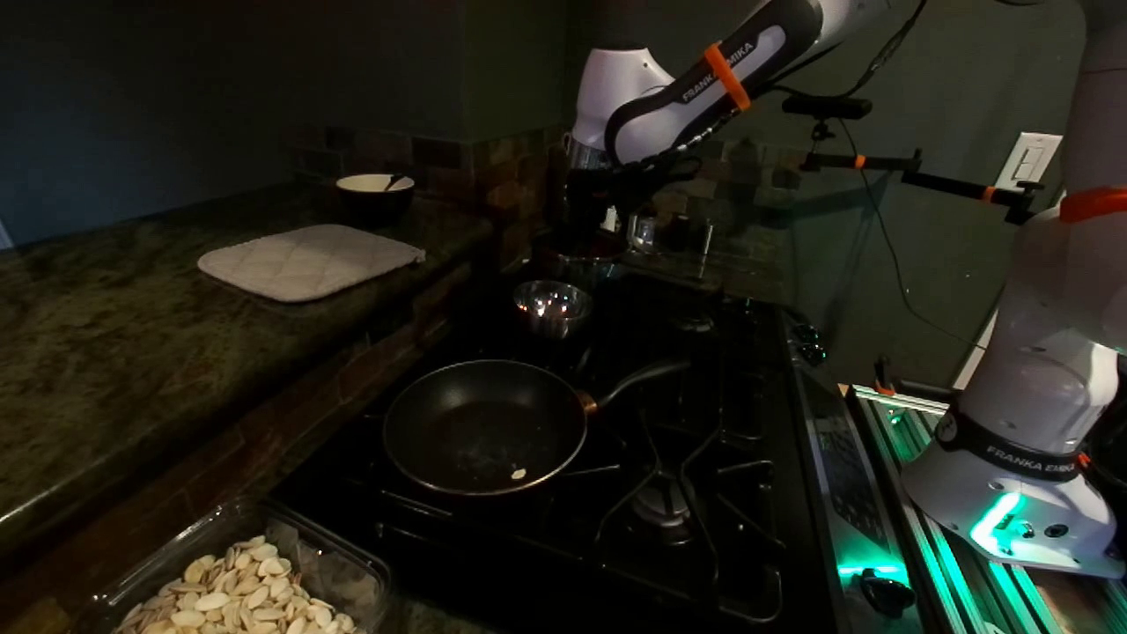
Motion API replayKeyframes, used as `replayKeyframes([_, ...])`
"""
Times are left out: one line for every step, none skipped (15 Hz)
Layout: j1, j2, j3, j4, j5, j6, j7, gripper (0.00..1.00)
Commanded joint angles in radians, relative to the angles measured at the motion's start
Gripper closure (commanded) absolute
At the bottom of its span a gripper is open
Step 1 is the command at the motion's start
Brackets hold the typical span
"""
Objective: Remove the orange cup from the pot and put it on the pot holder on the counter
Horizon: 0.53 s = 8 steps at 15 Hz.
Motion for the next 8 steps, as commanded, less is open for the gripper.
replayKeyframes([-0.012, 0.052, 0.004, 0.041, 0.008, 0.013, -0.087, 0.06])
replayKeyframes([-0.017, 0.06, 0.006, 0.046, 0.017, 0.012, -0.11, 0.26])
replayKeyframes([-0.02, 0.069, 0.005, 0.054, 0.019, 0.008, -0.124, 0.34])
replayKeyframes([-0.027, 0.074, 0.009, 0.06, 0.03, 0.003, -0.145, 0.41])
replayKeyframes([-0.03, 0.08, 0.009, 0.065, 0.032, 0.003, -0.158, 0.45])
replayKeyframes([-0.035, 0.086, 0.008, 0.069, 0.034, 0.001, -0.17, 0.49])
replayKeyframes([-0.039, 0.09, 0.007, 0.073, 0.035, -0.002, -0.181, 0.51])
replayKeyframes([-0.044, 0.094, 0.007, 0.078, 0.038, -0.003, -0.19, 0.55])
